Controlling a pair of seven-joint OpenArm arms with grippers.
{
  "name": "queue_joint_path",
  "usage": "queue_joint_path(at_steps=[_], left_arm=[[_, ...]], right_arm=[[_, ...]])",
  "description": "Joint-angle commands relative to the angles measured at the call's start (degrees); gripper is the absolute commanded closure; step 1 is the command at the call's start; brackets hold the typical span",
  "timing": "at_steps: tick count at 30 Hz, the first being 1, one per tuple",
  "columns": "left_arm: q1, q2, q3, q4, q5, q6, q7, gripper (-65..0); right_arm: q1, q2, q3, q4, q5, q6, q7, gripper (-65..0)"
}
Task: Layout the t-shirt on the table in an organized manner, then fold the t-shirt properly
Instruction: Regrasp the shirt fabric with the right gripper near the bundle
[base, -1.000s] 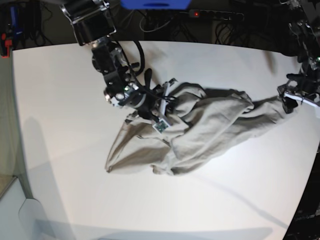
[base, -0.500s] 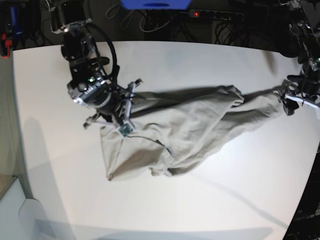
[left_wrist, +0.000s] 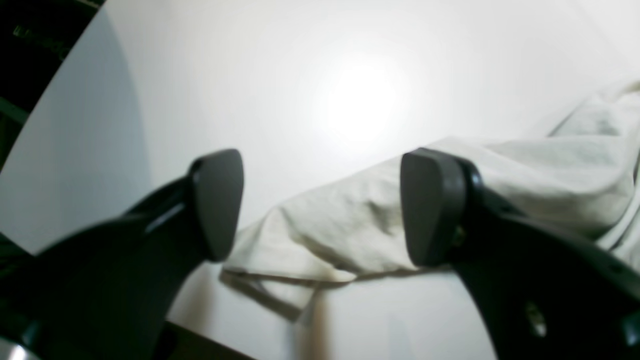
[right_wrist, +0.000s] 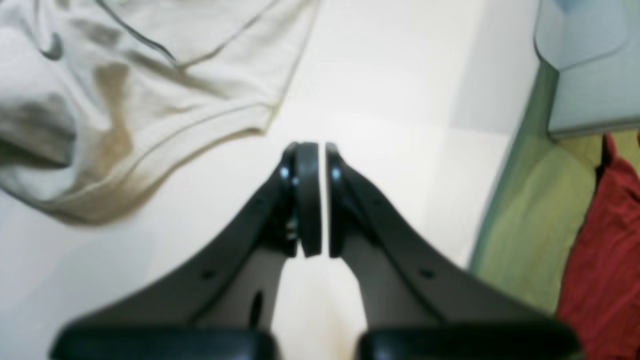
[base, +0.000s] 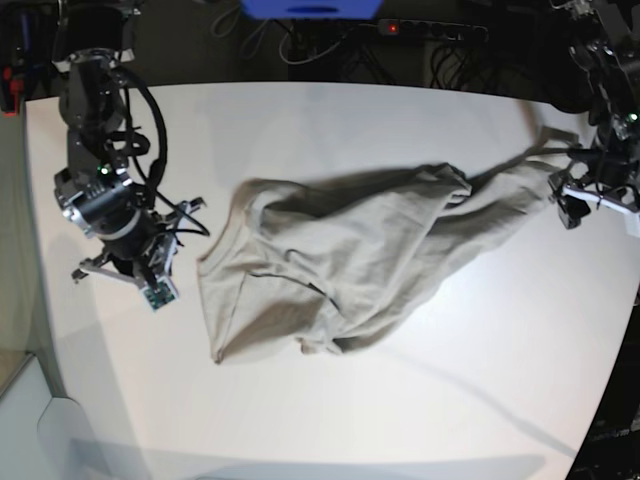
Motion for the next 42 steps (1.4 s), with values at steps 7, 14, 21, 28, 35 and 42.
queue_joint_path(at_steps=[7,14,21,28,35,42], left_arm=[[-0.17,-0.96,-0.27,1.01,-0.2,-0.12,-1.08,-47.9],[0.27,-0.96,-0.36,1.01,-0.2,-0.12,-1.08,-47.8],[0.36,-0.96,-0.36,1.01,-0.2,-0.12,-1.08,-47.8],[0.36,-0.96,-0.44,1.01,-0.29,-0.12,-1.08,-47.8],[0.36,-0.96,-0.44,1.01,-0.29,-0.12,-1.08,-47.8],[0.36,-0.96,-0.44,1.01,-0.29,-0.12,-1.08,-47.8]], right_arm=[[-2.03,-4.13,-4.27,1.22,0.58,0.69,0.97,-0.8],[-1.59,-5.37,-11.3,0.52,0.58,0.69,-1.93,-0.9],[0.7,-5.98,-14.12,-7.74,0.58,0.61,-2.11,-0.8],[2.02,-6.95,-13.94,-12.05,0.58,0.61,-2.2,-0.8],[2.19,-7.21,-13.41,-11.61,0.58,0.61,-1.76,-0.6],[2.28,-7.21,-13.41,-9.68,0.58,0.61,-2.2,-0.7]])
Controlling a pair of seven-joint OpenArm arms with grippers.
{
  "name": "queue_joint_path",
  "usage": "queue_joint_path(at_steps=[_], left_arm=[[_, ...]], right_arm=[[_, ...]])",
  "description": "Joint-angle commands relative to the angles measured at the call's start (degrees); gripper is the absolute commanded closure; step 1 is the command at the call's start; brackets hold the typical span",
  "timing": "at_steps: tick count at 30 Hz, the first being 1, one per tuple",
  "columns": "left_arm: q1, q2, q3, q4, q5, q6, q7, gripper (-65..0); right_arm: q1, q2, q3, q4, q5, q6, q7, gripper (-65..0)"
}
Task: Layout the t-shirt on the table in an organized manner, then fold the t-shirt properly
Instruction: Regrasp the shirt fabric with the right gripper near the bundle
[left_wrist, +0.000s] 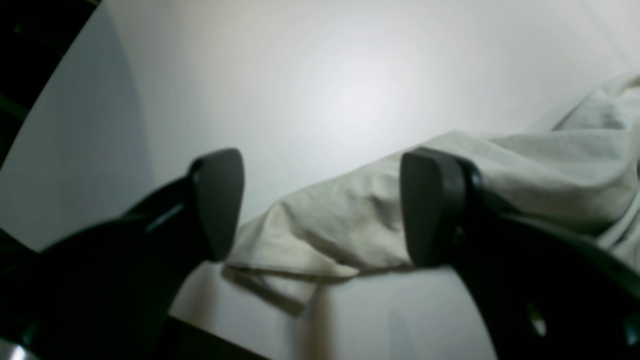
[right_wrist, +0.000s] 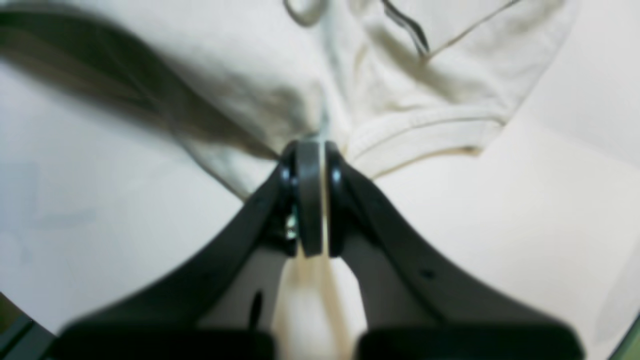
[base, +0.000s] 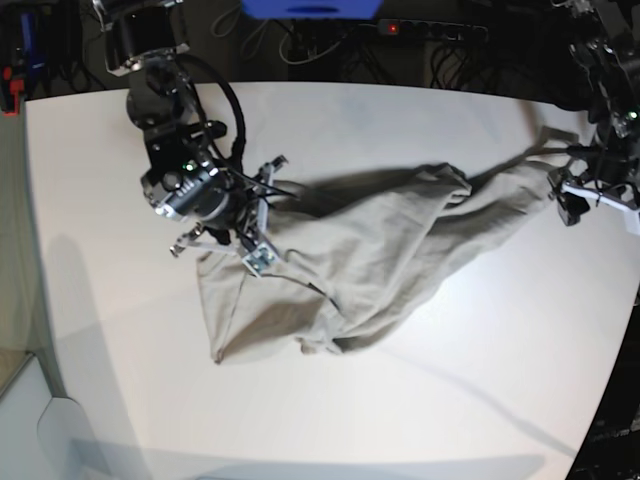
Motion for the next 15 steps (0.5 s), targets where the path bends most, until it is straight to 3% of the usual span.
queue_joint_path(at_steps=[1,5,11,15], left_arm=[[-0.3,-0.82,-0.49,0.99,-0.29,-0.12,-1.08,-47.8],[-0.56,-0.82,-0.49,0.99,-0.29,-0.12,-1.08,-47.8],[-0.65,-0.82,-0.49,0.99,-0.29,-0.12,-1.08,-47.7],[-0.73,-0.82,-0.49,0.99,-0.29,-0.12,-1.08,-47.7]], right_arm=[[1.04,-0.04,0.16,1.43,0.23,0.61,0.84,-0.7],[1.12,-0.04,0.16,1.43,0.23,0.61,0.84,-3.1],[0.95,0.05,0.07,1.43,0.23,0.61,1.02,-26.5],[0.86,0.05,0.07,1.43,0.23,0.69,1.37,-33.6]])
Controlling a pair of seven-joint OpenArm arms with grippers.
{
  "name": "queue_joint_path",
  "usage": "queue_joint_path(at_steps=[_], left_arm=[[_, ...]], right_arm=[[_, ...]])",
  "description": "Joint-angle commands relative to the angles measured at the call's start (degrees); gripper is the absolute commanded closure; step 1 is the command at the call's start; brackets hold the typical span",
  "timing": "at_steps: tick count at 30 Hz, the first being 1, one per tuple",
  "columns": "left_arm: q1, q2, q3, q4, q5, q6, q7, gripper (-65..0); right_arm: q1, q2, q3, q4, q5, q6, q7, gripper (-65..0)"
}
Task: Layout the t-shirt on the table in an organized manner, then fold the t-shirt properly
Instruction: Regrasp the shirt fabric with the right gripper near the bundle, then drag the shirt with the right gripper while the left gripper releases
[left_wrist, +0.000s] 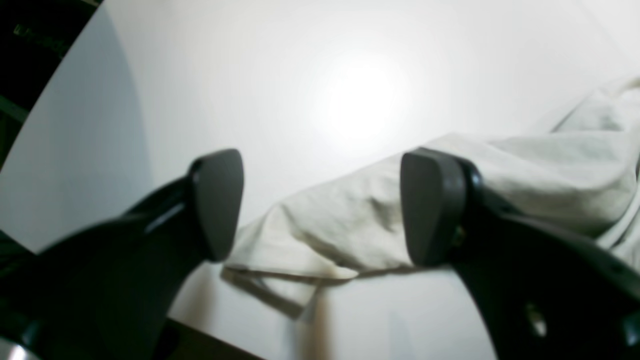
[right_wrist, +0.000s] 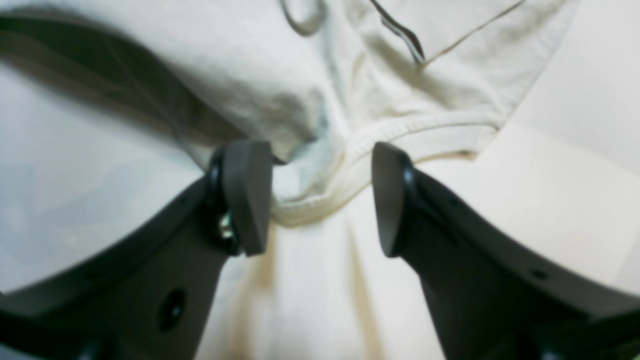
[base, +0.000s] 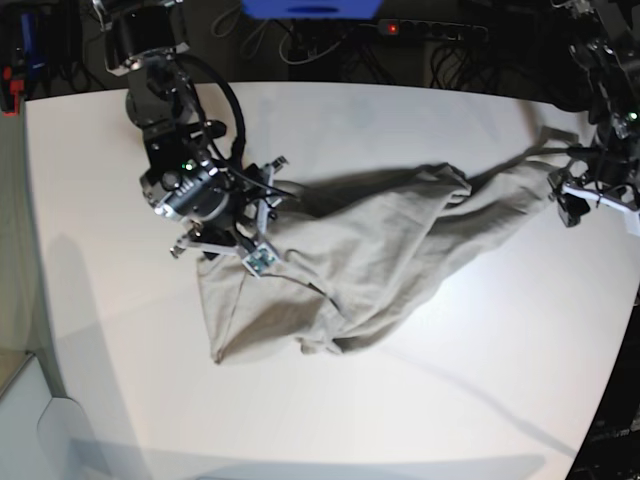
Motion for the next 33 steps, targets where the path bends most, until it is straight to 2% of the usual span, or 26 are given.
queue_joint_path(at_steps=[1,8,12,18,22,24,25,27,28,31,33], left_arm=[[-0.43,-0.82,-0.49,0.99,-0.29,-0.12,-1.1,-47.7],[-0.43,-0.65,-0.49,0.99,-0.29,-0.12,-1.1,-47.7],[-0.43,0.67,-0.49,1.08,-0.29,-0.12,-1.1,-47.7],[-0.43,0.76,-0.49,1.08,-0.29,-0.12,-1.1,-47.7],[-0.34,0.76,-0.49,1.08,-0.29,-0.12,-1.1,-47.7],[-0.16,0.76,-0.49,1.17,-0.29,-0.12,-1.1,-47.7],[-0.16,0.76,-0.49,1.52,-0.29,-0.12,-1.1,-47.7],[0.1,0.76,-0.49,2.49,-0.29,-0.12,-1.1,-47.7],[0.1,0.76,-0.49,2.92,-0.29,-0.12,-1.1,-47.7],[0.19,0.76,-0.49,3.45,-0.29,-0.12,-0.84,-47.7],[0.98,0.76,-0.49,3.54,-0.29,-0.12,-1.1,-47.7]], right_arm=[[0.88,0.02,0.09,1.14,0.25,0.69,0.93,-33.9],[1.06,0.11,0.09,0.61,0.25,0.61,1.02,-34.1],[1.94,0.2,0.09,-3.17,0.25,0.61,1.11,-34.1],[2.11,0.2,0.09,-8.09,0.16,0.61,4.36,-34.1],[2.2,0.29,0.09,-9.85,0.16,0.61,4.62,-32.9],[2.2,0.29,0.09,-10.02,0.16,0.61,4.62,-25.7],[2.2,0.29,0.09,-9.76,0.07,0.61,4.36,-20.1],[2.2,0.29,2.11,-8.97,-0.01,0.61,3.92,-4.8],[2.11,0.29,3.96,-8.18,-0.01,0.61,3.83,0.0],[2.46,0.37,8.62,-3.43,-0.01,0.61,0.67,-2.1],[2.64,1.52,11.26,2.2,-0.01,0.61,-1.8,-0.2]])
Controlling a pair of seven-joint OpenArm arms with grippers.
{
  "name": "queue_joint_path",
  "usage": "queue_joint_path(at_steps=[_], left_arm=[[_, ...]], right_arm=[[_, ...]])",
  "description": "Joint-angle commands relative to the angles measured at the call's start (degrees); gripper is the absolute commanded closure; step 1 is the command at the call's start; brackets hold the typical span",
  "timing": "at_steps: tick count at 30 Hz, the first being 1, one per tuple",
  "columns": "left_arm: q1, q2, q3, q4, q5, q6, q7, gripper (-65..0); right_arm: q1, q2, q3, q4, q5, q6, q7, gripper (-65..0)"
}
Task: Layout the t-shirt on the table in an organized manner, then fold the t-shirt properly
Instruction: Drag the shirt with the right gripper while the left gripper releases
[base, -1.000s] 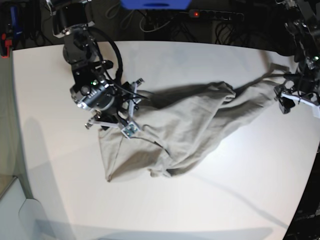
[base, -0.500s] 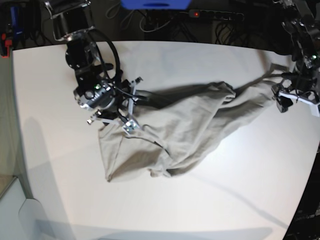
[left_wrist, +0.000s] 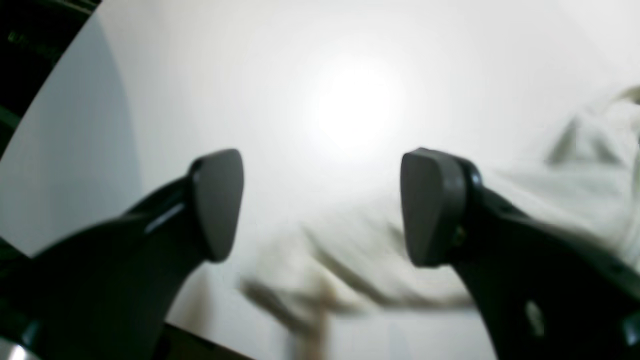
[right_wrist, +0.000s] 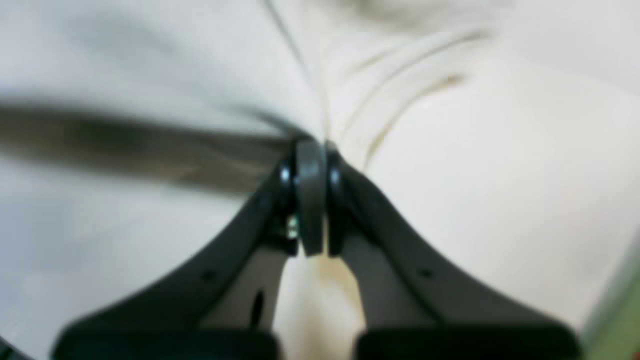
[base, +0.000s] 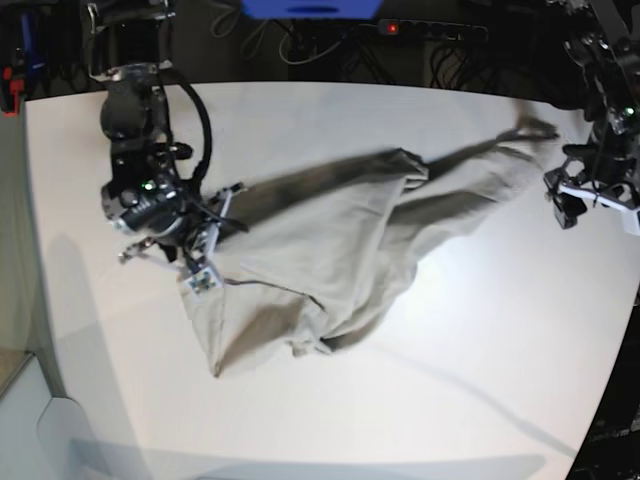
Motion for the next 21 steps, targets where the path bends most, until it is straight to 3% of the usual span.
queue_joint_path(at_steps=[1,6,8,11,21], left_arm=[[0.46,-0.79,-0.33,1.09,-0.24,-0.12,-0.97,-47.7],[0.46,-0.79,-0.33,1.09,-0.24,-0.12,-0.88,-47.7],[0.46,-0.79,-0.33,1.62,-0.24,-0.12,-0.71,-47.7],[1.51,-0.79,-0.33,2.41,-0.24,-0.12,-0.97,-47.7],[2.83,-0.71,0.02,2.67,-0.33,-0.12,-0.97,-47.9]], right_arm=[[1.48,1.57,0.88,4.62,0.27,0.61,-0.25,0.0],[5.18,5.35,1.32,14.73,0.53,1.05,-9.04,0.0],[6.93,6.05,1.67,14.73,0.53,4.65,-10.54,0.0],[7.73,6.58,1.93,14.82,0.27,13.0,-10.63,0.0],[4.47,5.7,6.86,13.85,0.27,13.44,-10.28,0.0]])
